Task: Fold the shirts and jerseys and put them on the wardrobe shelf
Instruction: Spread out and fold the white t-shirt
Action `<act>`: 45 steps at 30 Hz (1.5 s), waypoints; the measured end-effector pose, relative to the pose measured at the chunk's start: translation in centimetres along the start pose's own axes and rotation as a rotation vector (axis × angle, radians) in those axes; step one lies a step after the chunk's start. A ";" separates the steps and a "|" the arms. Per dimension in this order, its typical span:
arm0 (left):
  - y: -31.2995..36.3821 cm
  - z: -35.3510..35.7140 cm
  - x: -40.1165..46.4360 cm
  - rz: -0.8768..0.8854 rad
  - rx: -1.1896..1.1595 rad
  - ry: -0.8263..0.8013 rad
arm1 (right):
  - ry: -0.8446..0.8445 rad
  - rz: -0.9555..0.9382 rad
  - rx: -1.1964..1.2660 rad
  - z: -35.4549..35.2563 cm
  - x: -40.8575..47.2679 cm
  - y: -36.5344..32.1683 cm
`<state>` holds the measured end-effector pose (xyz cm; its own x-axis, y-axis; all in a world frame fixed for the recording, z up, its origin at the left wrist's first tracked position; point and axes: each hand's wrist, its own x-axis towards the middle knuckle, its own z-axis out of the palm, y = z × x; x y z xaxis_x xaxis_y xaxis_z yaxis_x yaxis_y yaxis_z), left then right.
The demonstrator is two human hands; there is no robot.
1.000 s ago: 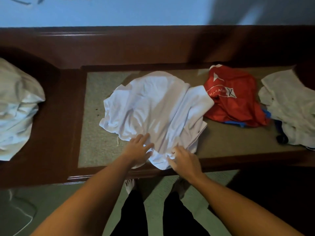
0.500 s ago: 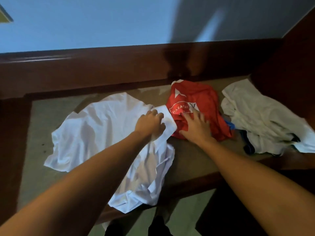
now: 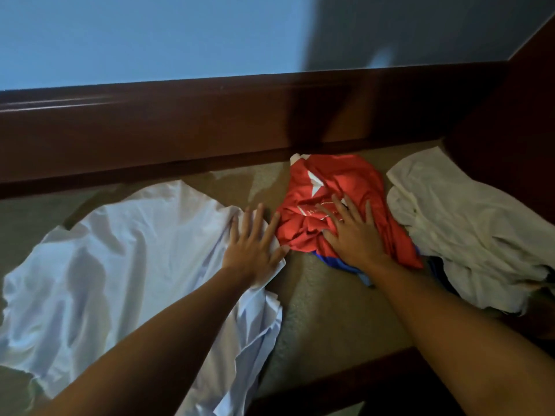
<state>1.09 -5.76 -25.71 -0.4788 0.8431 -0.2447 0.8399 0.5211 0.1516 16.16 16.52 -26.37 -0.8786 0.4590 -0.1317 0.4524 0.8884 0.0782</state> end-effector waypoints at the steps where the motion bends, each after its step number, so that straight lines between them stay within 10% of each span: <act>1: 0.0 0.2 -0.1 0.007 -0.011 0.020 | 0.008 0.008 -0.015 0.1 -0.1 1.0; 10: -1.0 -1.2 -1.1 0.094 -0.128 0.033 | -0.109 0.572 0.125 -5.2 1.2 5.3; 14: -3.7 -2.7 -3.0 0.036 -0.170 0.361 | 0.289 0.139 0.312 -8.4 2.2 -5.6; 16: -6.1 -2.6 -3.8 -0.055 -0.142 0.456 | 0.160 -0.048 0.400 -7.9 2.9 -11.6; 19: -9.9 -2.2 -5.5 -0.230 -0.108 0.395 | -0.104 -0.008 0.326 -6.1 4.1 -18.2; 28: -14.1 2.1 -10.4 -0.328 -0.087 0.078 | 0.142 0.203 0.600 -7.0 3.2 -15.0; 36: -12.4 -0.3 -9.2 -0.160 -0.298 0.308 | -0.698 -0.401 0.888 -11.1 -1.3 -18.1; 40: -13.2 0.6 -9.7 -0.125 -0.230 0.414 | -0.076 0.081 1.003 -9.4 1.7 -19.4; 45: -14.1 0.1 -10.5 -0.149 -0.292 0.553 | -0.228 -0.033 0.586 -8.1 3.4 -23.4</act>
<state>-5.75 -21.97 -25.41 -0.7117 0.6621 0.2350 0.6874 0.5871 0.4275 1.38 -2.76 -20.65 -0.8680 0.3645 -0.3373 0.4912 0.7297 -0.4757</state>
